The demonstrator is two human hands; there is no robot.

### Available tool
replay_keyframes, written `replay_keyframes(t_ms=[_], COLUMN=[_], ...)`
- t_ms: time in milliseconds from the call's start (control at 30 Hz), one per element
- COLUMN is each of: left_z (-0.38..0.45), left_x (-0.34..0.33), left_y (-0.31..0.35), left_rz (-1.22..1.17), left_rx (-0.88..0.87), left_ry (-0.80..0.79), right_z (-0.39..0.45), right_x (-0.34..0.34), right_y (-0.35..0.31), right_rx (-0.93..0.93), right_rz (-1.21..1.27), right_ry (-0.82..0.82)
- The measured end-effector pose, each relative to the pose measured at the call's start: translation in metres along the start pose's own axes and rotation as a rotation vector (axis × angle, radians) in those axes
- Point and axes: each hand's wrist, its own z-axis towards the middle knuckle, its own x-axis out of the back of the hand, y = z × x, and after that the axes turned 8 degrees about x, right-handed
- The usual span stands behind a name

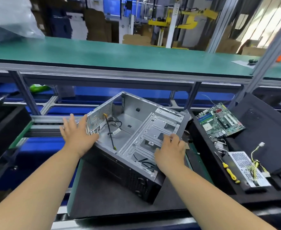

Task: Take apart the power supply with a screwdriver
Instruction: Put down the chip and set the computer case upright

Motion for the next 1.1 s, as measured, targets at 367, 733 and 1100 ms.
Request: replay_keyframes(t_ms=[367,733,1100], left_z=[-0.076,-0.128,-0.138], left_x=[-0.035,-0.048,-0.06], left_y=[0.053,0.096,0.097], left_rz=[-0.379,-0.473,-0.337], left_rx=[0.474,0.616,0.608], left_ry=[0.027,0.024,0.066], right_z=[0.1,0.202,0.219], right_x=[0.027,0.036,0.017], right_y=[0.059,0.089,0.1], right_rx=[0.244,0.359,0.442], right_rz=[0.08,0.029,-0.009], right_ry=[-0.059,-0.128,-0.165])
